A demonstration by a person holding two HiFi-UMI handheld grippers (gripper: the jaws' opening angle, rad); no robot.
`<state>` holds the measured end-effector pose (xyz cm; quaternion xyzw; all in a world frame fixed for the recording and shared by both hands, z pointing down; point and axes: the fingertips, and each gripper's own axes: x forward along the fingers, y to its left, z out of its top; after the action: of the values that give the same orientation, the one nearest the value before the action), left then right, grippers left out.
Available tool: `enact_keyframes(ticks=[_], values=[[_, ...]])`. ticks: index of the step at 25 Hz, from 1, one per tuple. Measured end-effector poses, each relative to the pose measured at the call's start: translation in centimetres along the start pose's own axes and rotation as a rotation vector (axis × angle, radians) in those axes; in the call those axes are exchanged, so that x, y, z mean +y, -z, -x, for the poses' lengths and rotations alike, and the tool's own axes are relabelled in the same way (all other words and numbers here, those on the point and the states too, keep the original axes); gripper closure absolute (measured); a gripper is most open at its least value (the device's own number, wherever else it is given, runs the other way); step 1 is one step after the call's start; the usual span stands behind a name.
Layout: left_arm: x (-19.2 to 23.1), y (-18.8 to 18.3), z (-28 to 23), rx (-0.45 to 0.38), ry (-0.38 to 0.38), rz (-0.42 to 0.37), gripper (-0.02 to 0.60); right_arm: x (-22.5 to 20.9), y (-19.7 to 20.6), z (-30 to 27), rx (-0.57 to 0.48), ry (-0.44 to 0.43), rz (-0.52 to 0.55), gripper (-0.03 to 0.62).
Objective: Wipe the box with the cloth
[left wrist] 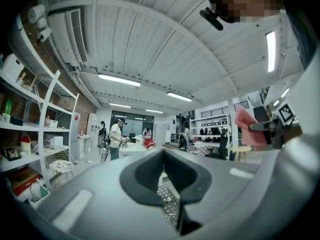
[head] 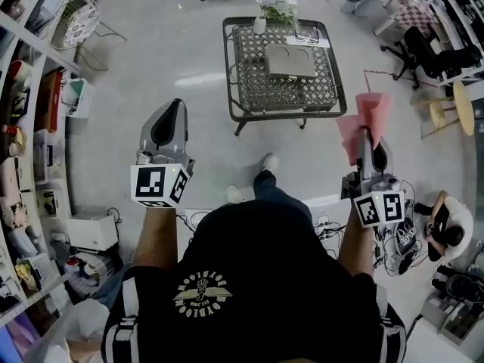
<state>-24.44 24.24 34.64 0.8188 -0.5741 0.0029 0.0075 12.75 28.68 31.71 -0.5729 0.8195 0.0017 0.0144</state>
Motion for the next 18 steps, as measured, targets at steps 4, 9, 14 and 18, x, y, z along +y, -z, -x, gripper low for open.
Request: enact_keyframes(ticks=[4, 9, 14, 18], values=[[-0.3, -0.1, -1.0, 0.001, 0.003, -0.007, 0.581, -0.7, 0.5, -0.5, 0.004, -0.003, -0.009, 0.577], [-0.8, 0.2, -3.6, 0.023, 0.019, -0.016, 0.581, -2.2, 1.0, -2.1, 0.012, -0.002, -0.037, 0.577], [-1.9, 0.4, -7.4, 0.037, 0.044, -0.021, 0.581, -4.6, 1.4, -4.1, 0.019, -0.004, -0.084, 0.577], [-2.6, 0.2, -10.5, 0.048, 0.062, -0.041, 0.581, -6.5, 1.7, -6.5, 0.013, -0.011, -0.106, 0.577]])
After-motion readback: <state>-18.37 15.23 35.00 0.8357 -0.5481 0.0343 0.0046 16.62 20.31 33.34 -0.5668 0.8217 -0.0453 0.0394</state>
